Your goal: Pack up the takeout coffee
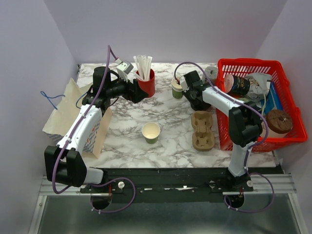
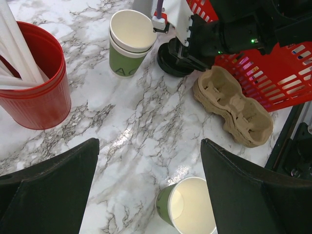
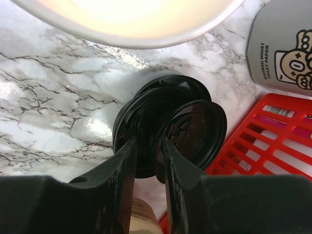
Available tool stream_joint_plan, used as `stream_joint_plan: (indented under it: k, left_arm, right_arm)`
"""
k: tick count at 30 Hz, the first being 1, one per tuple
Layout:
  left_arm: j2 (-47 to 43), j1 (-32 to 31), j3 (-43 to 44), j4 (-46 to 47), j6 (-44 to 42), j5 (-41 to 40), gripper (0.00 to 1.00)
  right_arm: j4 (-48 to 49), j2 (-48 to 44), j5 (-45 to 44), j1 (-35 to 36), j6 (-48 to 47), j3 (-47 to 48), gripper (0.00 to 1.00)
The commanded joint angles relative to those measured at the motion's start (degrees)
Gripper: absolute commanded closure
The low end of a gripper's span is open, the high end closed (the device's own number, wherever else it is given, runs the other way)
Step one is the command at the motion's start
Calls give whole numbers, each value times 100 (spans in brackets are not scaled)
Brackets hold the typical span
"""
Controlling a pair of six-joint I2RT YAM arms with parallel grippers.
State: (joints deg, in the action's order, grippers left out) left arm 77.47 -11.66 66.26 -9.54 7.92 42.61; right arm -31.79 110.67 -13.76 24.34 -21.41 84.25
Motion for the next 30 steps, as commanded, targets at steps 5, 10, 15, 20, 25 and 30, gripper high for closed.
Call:
stream_joint_plan:
  k: [5,10,15,20,25,30]
  left_arm:
    - [22,-20,27,-57,-133,-121,8]
    - [49,-20,45,-57,-133,-130,8]
    - [49,-20,71,-66,-159,-148,8]
    - [49,-20,98,-83,-186,-165,8]
    - [22,-20,141,-92,-212,-148,8]
    - [14,-29,185,-188,-431,-7,8]
  right_arm:
    - [77,244,40,-78,-83,65,64]
    - [77,349,5,-122,-92,92,66]
    - [77,385,-56,-184,-83,127,76]
    - [77,280,-206,-184,-39,197,97]
    - [59,-221,-285,-184,84,127,100]
    - [-468,-906,144,-175,400,75,99]
